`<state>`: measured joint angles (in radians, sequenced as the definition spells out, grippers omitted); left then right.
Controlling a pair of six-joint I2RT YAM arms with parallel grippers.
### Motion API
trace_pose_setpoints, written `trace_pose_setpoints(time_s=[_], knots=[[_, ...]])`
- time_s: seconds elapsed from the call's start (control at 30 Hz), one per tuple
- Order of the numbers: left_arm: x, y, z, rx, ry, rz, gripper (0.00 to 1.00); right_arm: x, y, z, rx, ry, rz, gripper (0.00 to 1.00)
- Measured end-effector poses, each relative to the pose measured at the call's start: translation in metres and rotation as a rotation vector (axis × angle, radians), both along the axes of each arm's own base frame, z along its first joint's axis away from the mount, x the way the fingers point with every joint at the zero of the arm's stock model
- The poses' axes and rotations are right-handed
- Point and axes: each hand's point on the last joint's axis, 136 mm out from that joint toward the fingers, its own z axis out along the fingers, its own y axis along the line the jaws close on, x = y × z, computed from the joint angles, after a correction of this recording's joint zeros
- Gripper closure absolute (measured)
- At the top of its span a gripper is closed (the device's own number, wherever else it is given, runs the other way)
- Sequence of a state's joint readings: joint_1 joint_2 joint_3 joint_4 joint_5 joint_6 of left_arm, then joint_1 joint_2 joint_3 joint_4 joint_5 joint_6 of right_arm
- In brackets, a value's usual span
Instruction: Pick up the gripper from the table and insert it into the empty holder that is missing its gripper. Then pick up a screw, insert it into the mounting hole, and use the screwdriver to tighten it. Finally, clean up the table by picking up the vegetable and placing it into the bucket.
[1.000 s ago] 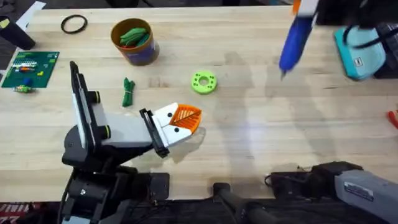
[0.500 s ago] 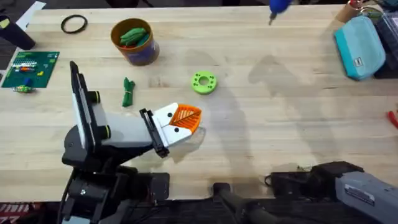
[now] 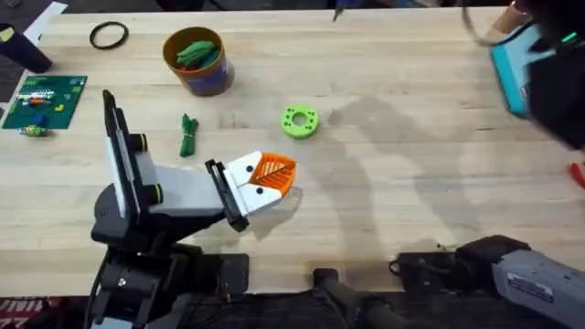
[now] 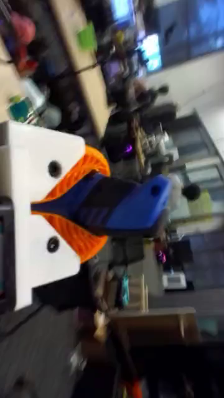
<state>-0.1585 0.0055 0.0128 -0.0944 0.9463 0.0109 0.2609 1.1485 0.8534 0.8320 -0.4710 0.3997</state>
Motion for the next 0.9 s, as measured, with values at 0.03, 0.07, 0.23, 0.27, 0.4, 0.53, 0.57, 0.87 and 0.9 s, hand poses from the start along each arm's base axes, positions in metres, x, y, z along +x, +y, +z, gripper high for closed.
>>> trace_pose_setpoints(time_s=[0.03,0.07,0.23,0.27,0.4,0.53,0.57,0.87,0.9], knots=[[0.0,0.0,0.0,0.0,0.0,0.0,0.972,-0.001,0.003,-0.006,0.02,0.006,0.02,0.973],[0.0,0.0,0.0,0.0,0.0,0.0,0.972,-0.002,0.006,-0.012,0.032,0.019,0.04,0.973],[0.0,0.0,0.0,0.0,0.0,0.0,0.972,-0.024,0.05,-0.021,0.072,0.012,0.253,0.973],[0.0,0.0,0.0,0.0,0.0,0.0,0.972,-0.029,0.055,-0.02,0.075,0.004,0.278,0.973],[0.0,0.0,0.0,0.0,0.0,0.0,0.972,-0.05,0.075,-0.016,0.077,-0.02,0.38,0.973],[0.0,0.0,0.0,0.0,0.0,0.0,0.972,-0.07,0.095,-0.019,0.061,-0.018,0.472,0.973],[0.0,0.0,0.0,0.0,0.0,0.0,0.972,-0.075,0.1,-0.02,0.058,-0.016,0.494,0.973],[0.0,0.0,0.0,0.0,0.0,0.0,0.972,-0.114,0.131,-0.026,0.006,-0.056,0.638,0.973],[0.0,0.0,0.0,0.0,0.0,0.0,0.972,-0.116,0.132,-0.027,0.001,-0.059,0.642,0.973]])
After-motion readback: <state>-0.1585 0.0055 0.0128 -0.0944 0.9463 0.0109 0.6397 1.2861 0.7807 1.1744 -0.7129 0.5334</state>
